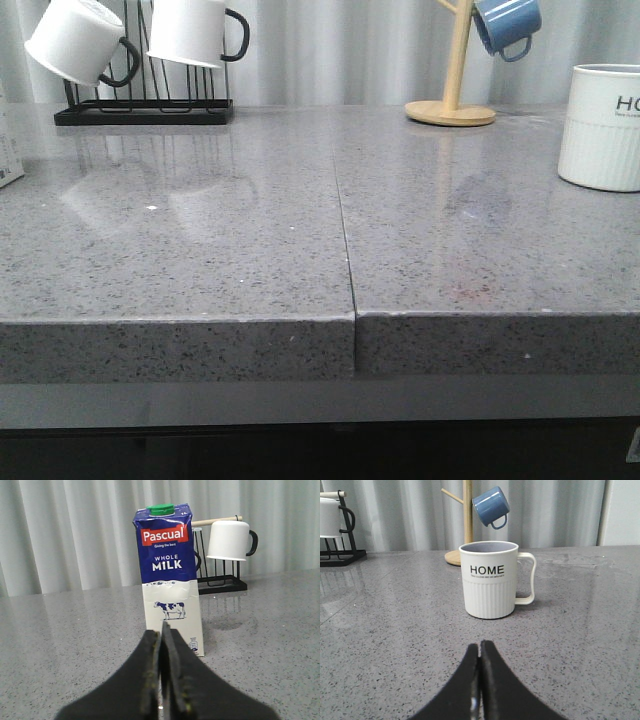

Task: Place milk next to cup
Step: 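Move the right gripper toward the white HOME mug's handle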

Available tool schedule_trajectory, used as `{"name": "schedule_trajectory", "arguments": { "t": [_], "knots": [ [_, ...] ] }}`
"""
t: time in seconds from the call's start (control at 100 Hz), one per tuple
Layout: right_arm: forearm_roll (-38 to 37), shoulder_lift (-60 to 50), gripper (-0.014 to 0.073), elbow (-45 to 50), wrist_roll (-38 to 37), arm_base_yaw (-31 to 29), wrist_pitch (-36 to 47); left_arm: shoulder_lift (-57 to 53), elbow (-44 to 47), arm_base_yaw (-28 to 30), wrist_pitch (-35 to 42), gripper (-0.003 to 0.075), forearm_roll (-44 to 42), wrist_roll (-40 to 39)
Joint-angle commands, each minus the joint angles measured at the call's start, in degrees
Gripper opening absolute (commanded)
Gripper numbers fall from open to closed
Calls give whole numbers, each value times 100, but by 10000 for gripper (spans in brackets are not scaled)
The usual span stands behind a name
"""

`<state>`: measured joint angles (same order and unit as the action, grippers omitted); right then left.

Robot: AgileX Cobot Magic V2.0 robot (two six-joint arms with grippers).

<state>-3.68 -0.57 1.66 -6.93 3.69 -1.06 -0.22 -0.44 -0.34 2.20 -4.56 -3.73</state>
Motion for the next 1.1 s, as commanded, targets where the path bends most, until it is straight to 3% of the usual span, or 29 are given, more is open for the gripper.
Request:
{"name": "schedule_trajectory", "arguments": {
  "t": [0.0, 0.25, 0.42, 0.72, 0.85, 1.09],
  "knots": [
    [-2, -111, -120, -110, 0, -17, 464, -190, 289, 5, 452, -20, 21, -39],
    [4, -111, -120, -170, 0, -17, 434, -190, 289, 5, 452, -21, 21, -39],
    [62, 35, -120, -807, 0, -17, -369, -190, 289, 5, 452, -20, 21, -39],
    [56, 1683, -120, -2111, 0, -17, -1209, -190, 289, 5, 452, -21, 21, -39],
    [56, 2469, -120, -2450, 0, -17, -1146, -190, 289, 5, 452, -21, 21, -39],
    [56, 3312, -110, -2470, 0, -17, -246, -190, 289, 5, 452, -20, 21, -39]
  ]
}}
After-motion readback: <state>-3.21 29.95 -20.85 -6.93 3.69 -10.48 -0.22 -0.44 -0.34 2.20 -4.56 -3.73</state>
